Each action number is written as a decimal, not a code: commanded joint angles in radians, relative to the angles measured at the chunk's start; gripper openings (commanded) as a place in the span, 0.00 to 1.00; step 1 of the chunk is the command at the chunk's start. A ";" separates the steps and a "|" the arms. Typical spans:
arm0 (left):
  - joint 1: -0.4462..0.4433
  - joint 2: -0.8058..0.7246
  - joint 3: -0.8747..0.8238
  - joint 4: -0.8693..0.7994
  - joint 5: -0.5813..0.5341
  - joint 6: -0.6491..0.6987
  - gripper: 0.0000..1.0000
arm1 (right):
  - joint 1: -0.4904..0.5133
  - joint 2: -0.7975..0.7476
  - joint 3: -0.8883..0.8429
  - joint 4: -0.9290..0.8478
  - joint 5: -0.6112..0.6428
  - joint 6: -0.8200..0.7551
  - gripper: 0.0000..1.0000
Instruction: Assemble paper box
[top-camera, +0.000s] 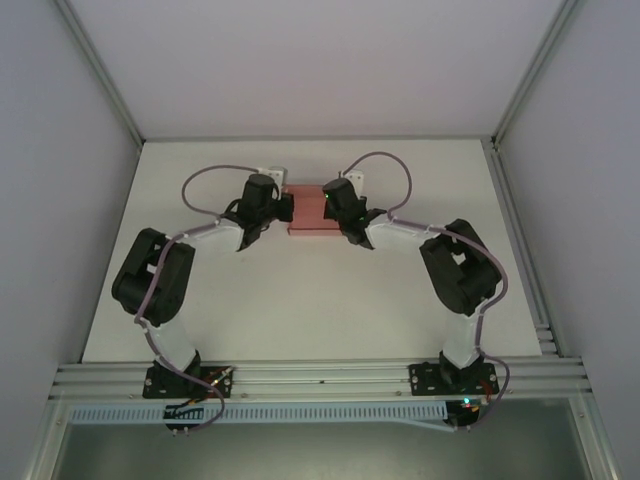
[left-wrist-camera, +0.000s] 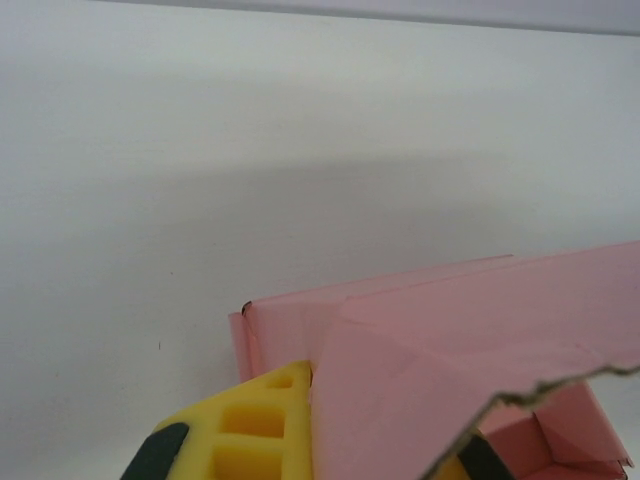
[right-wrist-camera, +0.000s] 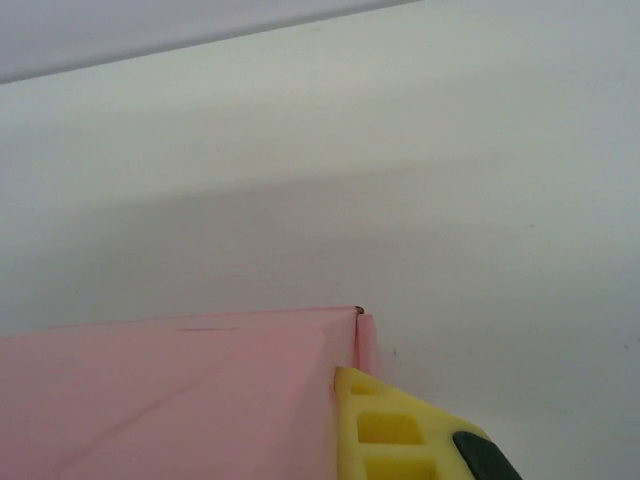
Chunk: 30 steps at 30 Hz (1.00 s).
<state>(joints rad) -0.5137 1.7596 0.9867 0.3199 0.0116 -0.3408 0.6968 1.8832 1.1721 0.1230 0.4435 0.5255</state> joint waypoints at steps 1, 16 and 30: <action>-0.020 -0.013 -0.084 -0.019 0.088 -0.017 0.01 | 0.036 -0.015 -0.096 -0.051 -0.021 -0.010 0.00; -0.027 -0.114 -0.235 -0.061 0.105 -0.022 0.22 | 0.104 -0.087 -0.319 0.098 0.078 -0.041 0.03; -0.029 -0.429 -0.235 -0.344 0.029 -0.037 1.00 | 0.150 -0.079 -0.316 0.006 0.186 -0.107 0.01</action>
<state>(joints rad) -0.5381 1.4048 0.7376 0.0906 0.0715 -0.3733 0.8337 1.7660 0.8932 0.3195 0.6338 0.4446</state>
